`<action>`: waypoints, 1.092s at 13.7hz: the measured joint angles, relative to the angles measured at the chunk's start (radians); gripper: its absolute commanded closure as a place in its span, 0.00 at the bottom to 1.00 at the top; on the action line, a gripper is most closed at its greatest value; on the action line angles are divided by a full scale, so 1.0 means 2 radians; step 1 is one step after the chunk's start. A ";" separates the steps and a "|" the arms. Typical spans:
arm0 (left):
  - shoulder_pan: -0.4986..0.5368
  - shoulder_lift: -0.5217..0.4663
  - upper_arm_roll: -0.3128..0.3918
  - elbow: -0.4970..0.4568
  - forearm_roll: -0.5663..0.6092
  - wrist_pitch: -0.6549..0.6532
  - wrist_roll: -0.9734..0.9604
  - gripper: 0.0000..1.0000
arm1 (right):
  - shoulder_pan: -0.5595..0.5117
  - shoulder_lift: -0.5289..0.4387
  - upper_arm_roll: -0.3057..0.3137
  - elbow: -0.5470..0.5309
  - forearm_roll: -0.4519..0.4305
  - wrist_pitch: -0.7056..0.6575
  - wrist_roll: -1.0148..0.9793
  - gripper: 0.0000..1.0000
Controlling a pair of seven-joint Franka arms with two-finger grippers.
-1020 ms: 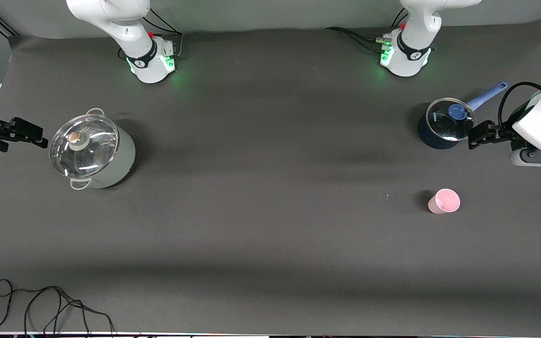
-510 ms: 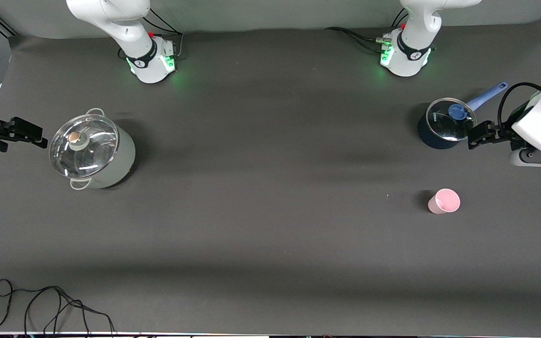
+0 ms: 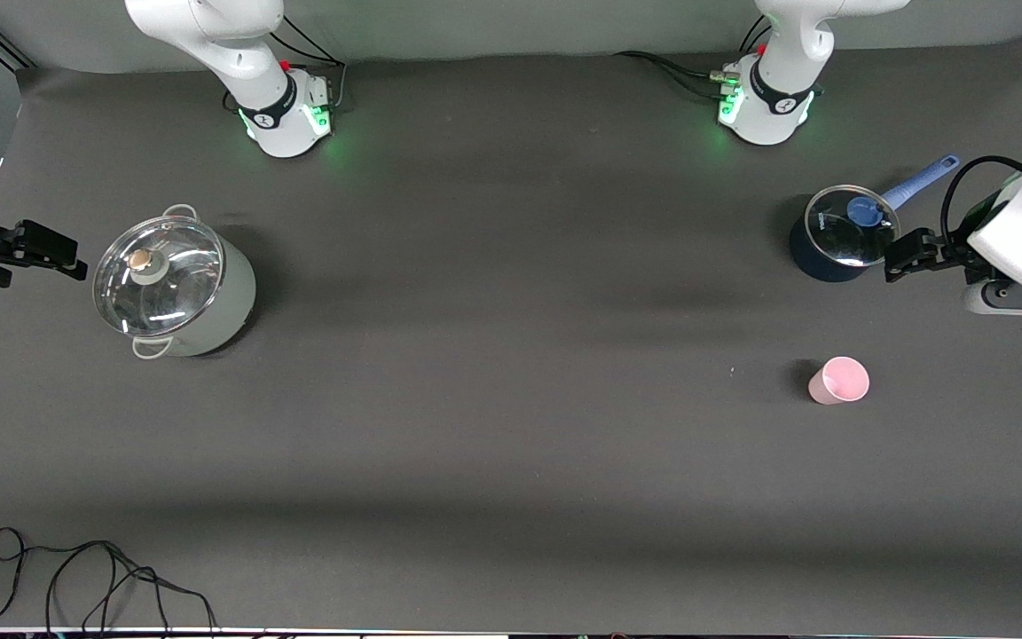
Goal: Transfer pink cup from left to right arm
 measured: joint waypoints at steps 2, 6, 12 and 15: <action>0.000 0.000 0.000 0.000 0.000 0.000 0.000 0.00 | 0.000 0.000 0.000 0.000 0.000 0.000 0.000 0.00; 0.001 0.000 0.001 0.000 0.000 -0.010 0.035 0.00 | 0.000 0.000 0.000 0.000 0.000 0.000 0.000 0.00; 0.076 -0.002 0.013 0.007 -0.037 -0.034 0.307 0.00 | 0.000 0.000 -0.001 0.000 0.000 0.000 0.000 0.00; 0.142 -0.001 0.015 0.007 -0.085 -0.034 0.478 0.00 | 0.000 0.000 -0.001 0.001 0.000 0.000 0.000 0.00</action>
